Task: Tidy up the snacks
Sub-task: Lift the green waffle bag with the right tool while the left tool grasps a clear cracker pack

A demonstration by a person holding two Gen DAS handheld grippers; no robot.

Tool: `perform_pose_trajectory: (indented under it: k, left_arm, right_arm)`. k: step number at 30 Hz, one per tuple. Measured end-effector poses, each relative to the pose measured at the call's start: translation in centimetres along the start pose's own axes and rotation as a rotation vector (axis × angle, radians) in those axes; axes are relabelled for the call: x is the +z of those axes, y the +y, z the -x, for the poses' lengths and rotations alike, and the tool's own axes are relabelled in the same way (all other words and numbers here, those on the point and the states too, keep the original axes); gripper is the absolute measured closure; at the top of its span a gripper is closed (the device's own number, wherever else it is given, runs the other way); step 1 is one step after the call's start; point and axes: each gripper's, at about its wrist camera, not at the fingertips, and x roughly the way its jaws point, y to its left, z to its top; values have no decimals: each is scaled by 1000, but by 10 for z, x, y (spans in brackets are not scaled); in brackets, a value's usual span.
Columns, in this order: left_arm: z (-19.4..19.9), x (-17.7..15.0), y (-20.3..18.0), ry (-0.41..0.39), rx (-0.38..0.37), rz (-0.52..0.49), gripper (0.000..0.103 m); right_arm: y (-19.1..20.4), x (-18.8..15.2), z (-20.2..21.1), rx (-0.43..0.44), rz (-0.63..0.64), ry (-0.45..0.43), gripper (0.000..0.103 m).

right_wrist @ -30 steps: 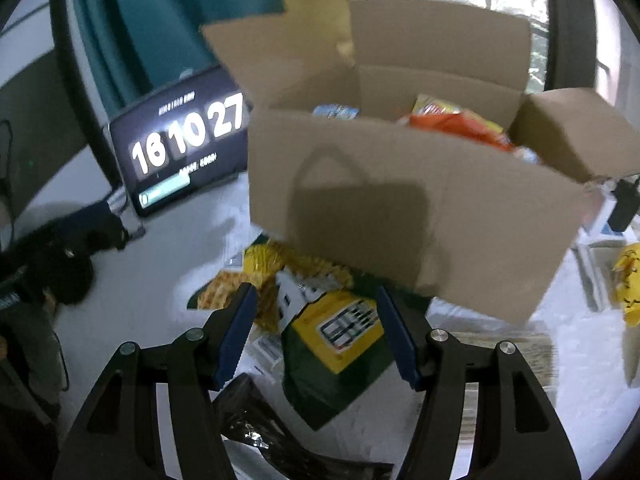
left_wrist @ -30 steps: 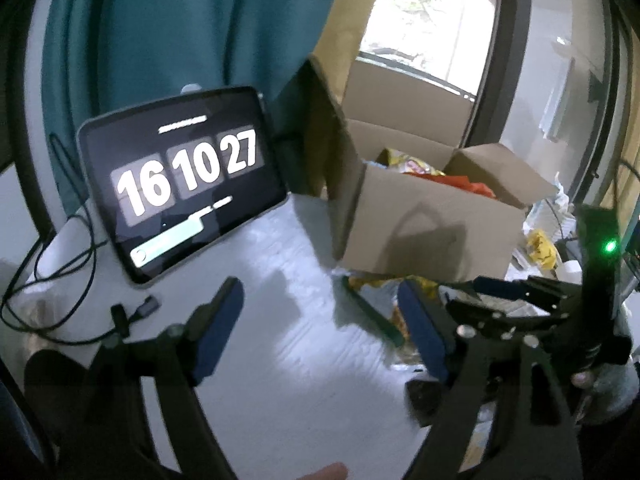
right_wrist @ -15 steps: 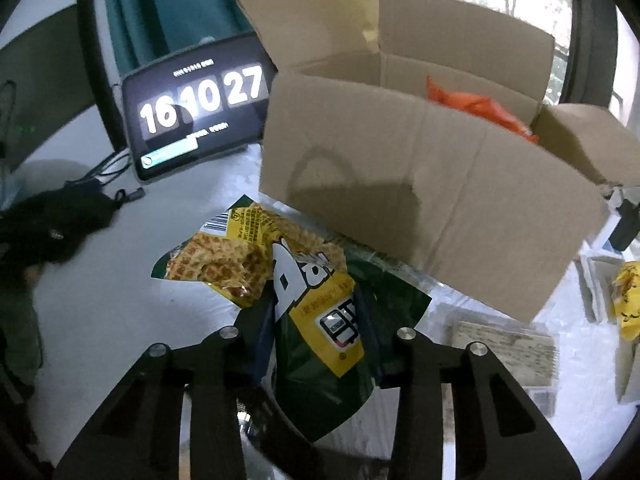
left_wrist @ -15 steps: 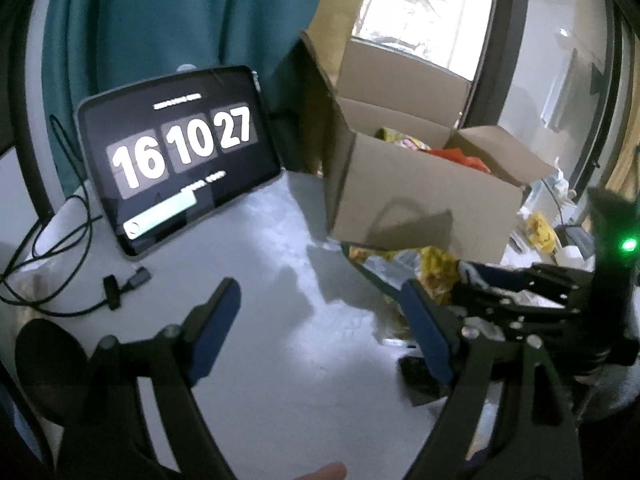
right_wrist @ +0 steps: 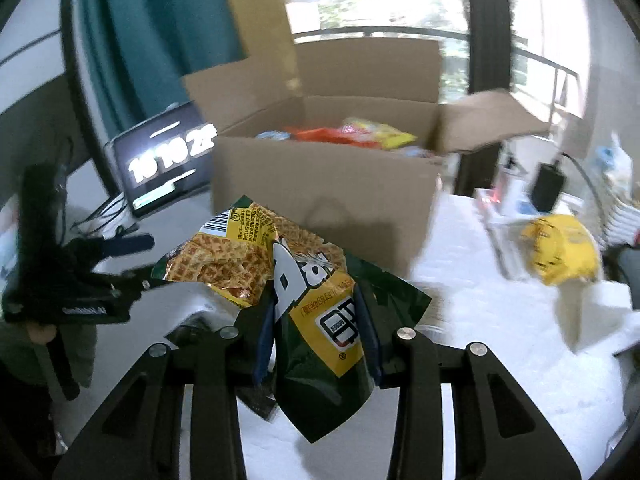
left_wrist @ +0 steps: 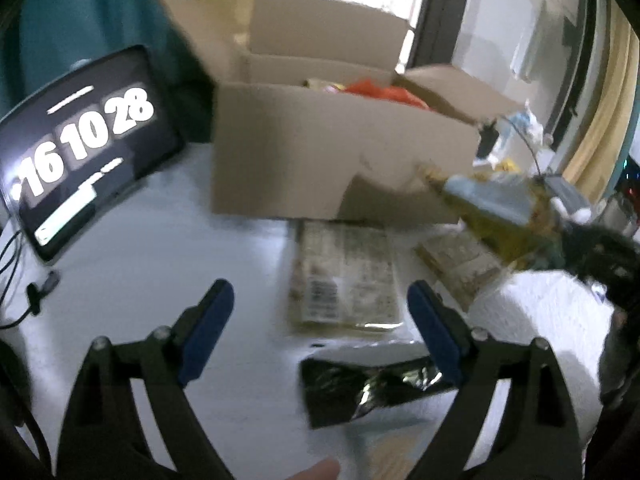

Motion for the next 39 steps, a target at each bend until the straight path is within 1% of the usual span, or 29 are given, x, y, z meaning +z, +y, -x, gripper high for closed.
perform_pose_trajectory:
  k: [3, 8, 10, 14, 15, 16, 19, 22, 31, 39]
  left_arm:
    - [-24, 2, -14, 48, 7, -34, 13]
    - [-57, -1, -28, 124, 27, -91, 13]
    - [-70, -3, -32, 161, 58, -128, 13]
    - [-75, -3, -32, 169, 48, -128, 13]
    - [-75, -3, -32, 167, 43, -127, 15]
    - [-74, -4, -32, 166, 41, -133, 20]
    - [-67, -8, -34, 152, 44, -162, 25]
    - [-57, -13, -32, 148, 31, -154, 26]
    - [-4, -33, -17, 92, -1, -115, 27]
    - [39, -38, -6, 34, -21, -84, 27]
  right_arm:
    - [-27, -5, 11, -27, -44, -15, 64]
    - [-57, -11, 9, -45, -104, -13, 64]
    - [-67, -12, 7, -49, -124, -10, 64]
    - [-80, -14, 5, -51, -152, -9, 63]
    - [-80, -14, 4, -50, -155, -8, 63]
    - [-80, -14, 3, -50, -156, -8, 63]
    - [-79, -15, 4, -51, -154, -11, 63]
    - [-75, -14, 9, -56, -149, -16, 63]
    - [-57, -11, 25, -67, -127, -35, 63]
    - [-35, -5, 39, -71, -96, -53, 63]
